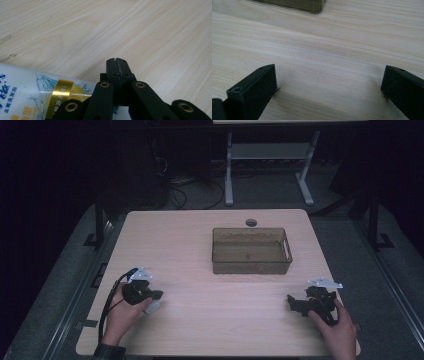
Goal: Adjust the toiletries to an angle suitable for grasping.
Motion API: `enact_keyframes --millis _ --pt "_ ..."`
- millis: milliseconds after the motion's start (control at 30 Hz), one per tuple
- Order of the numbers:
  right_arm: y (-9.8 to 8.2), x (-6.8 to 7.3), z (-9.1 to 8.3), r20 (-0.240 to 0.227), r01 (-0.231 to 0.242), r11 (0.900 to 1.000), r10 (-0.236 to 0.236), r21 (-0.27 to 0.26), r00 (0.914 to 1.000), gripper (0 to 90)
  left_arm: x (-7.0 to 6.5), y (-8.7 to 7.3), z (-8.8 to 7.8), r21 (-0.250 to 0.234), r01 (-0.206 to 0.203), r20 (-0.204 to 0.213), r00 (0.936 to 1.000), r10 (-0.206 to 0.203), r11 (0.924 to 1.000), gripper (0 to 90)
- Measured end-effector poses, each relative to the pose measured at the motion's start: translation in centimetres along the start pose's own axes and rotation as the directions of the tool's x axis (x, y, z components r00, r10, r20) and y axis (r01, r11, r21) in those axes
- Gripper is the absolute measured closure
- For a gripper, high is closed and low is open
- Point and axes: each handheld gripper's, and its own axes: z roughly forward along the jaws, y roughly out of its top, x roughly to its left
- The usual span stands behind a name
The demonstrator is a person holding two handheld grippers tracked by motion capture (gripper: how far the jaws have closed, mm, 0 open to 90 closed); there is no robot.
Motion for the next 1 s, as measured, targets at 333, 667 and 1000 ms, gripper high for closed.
enact_keyframes --millis 333,667,1000 --pt "0.0 0.0 0.0 0.0 0.0 1.0 0.0 0.0 1.0 0.0 0.7 0.6 -2.2 -0.065 0.007 -0.035 0.9994 -0.009 0.9979 90.0" --pt "0.0 0.0 0.0 0.0 0.0 1.0 0.0 0.0 1.0 0.0 3.7 -0.5 -4.8 -0.121 0.074 -0.118 0.9891 -0.088 0.9899 90.0" --pt "0.0 0.0 0.0 -0.001 0.001 1.0 -0.001 0.0 1.0 0.0 7.3 -2.9 -6.7 -0.148 0.154 -0.211 0.9603 -0.183 0.9769 90.0"
